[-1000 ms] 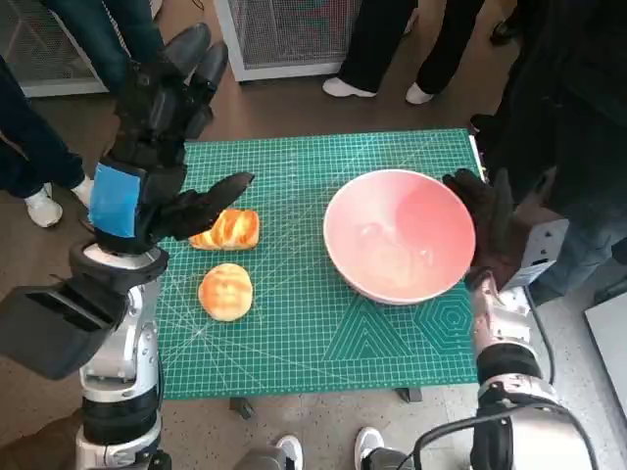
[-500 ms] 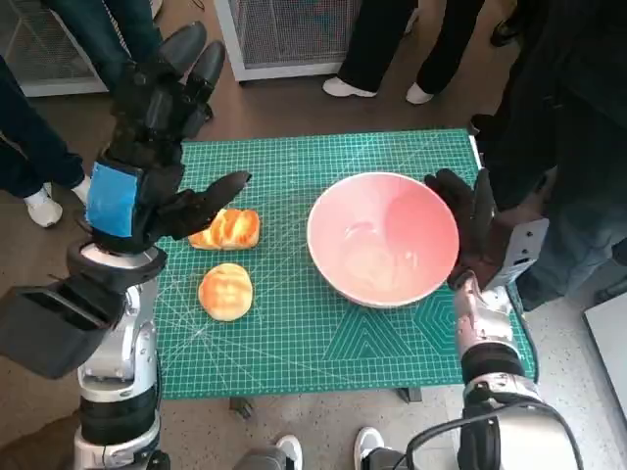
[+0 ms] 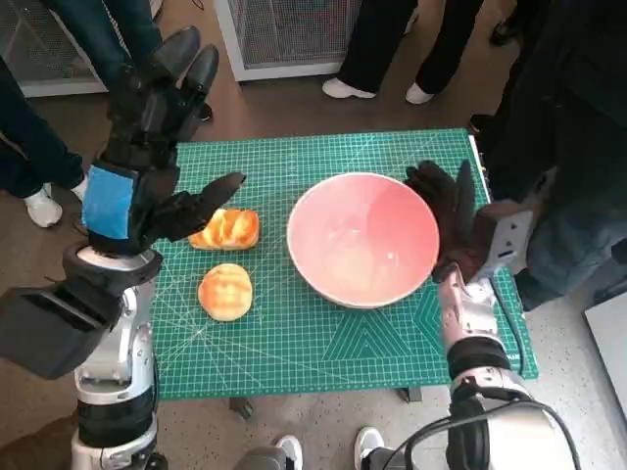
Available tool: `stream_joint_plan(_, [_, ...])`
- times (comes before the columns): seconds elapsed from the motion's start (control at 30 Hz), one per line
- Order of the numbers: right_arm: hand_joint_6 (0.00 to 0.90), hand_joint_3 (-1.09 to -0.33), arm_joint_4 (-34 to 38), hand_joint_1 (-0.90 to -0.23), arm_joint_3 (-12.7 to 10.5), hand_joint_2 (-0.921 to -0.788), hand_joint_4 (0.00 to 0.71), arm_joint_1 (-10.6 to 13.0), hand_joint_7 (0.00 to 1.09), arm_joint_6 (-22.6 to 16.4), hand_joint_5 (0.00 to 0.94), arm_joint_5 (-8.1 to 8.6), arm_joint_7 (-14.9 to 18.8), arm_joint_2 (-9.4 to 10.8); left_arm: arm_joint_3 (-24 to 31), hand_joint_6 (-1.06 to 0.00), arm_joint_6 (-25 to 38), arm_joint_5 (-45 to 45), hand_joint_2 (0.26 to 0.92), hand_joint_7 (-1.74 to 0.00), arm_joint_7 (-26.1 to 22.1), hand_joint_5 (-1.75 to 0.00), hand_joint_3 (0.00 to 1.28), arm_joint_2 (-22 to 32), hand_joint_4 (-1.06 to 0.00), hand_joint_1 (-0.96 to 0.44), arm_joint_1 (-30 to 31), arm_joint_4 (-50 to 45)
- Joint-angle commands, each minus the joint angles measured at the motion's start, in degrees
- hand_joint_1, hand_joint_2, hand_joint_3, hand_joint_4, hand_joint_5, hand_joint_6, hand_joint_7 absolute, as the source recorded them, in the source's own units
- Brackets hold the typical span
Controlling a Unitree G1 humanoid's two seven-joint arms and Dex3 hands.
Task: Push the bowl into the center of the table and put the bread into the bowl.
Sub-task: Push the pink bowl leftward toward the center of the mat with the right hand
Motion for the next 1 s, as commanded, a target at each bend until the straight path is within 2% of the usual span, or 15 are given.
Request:
stream_joint_plan(0.03, [0.336, -0.852, 0.32, -0.579, 0.33, -0.921, 0.337, -0.02, 0.22, 0.56, 0.0, -0.02, 0.13, 1.33, 0.27, -0.02, -0.18, -0.05, 0.921, -0.57, 0.03, 0.0, 0.21, 0.64, -0.26, -0.42, 0.17, -1.22])
stream_joint_plan(0.33, [0.34, -0.836, 0.46, -0.583, 0.37, -0.921, 0.329, -1.23, 0.23, 1.11, 0.001, 0.11, -0.16, 3.09, 0.52, -0.03, 0.2, -0.06, 0.921, -0.55, 0.16, 0.0, 0.21, 0.89, -0.26, -0.41, 0.35, -1.56])
stream_joint_plan(0.57, [0.345, -0.825, 0.58, -0.575, 0.64, -0.921, 0.328, -1.78, 0.24, 1.35, 0.001, -0.11, 0.35, 3.45, 0.68, -0.04, 0.18, 0.01, 0.921, -0.54, 0.25, 0.0, 0.21, 1.11, -0.26, -0.41, 0.57, -1.68])
stream_joint_plan(0.77, [0.343, -0.823, 0.63, -0.557, 1.01, -0.921, 0.326, -2.02, 0.24, 1.47, 0.0, -0.3, 0.89, 3.23, 0.71, -0.05, 0.11, 0.05, 0.921, -0.53, 0.33, 0.0, 0.21, 1.23, -0.26, -0.42, 0.8, -1.79])
stream_joint_plan(1.0, [0.34, -0.818, 0.1, -0.564, 1.16, -0.921, 0.325, -2.84, 0.24, 1.44, 0.0, -0.32, 1.9, 1.36, 0.81, -0.06, 0.01, 0.33, 0.921, -0.52, 0.49, 0.0, 0.21, 1.42, -0.26, -0.42, 1.0, -1.88])
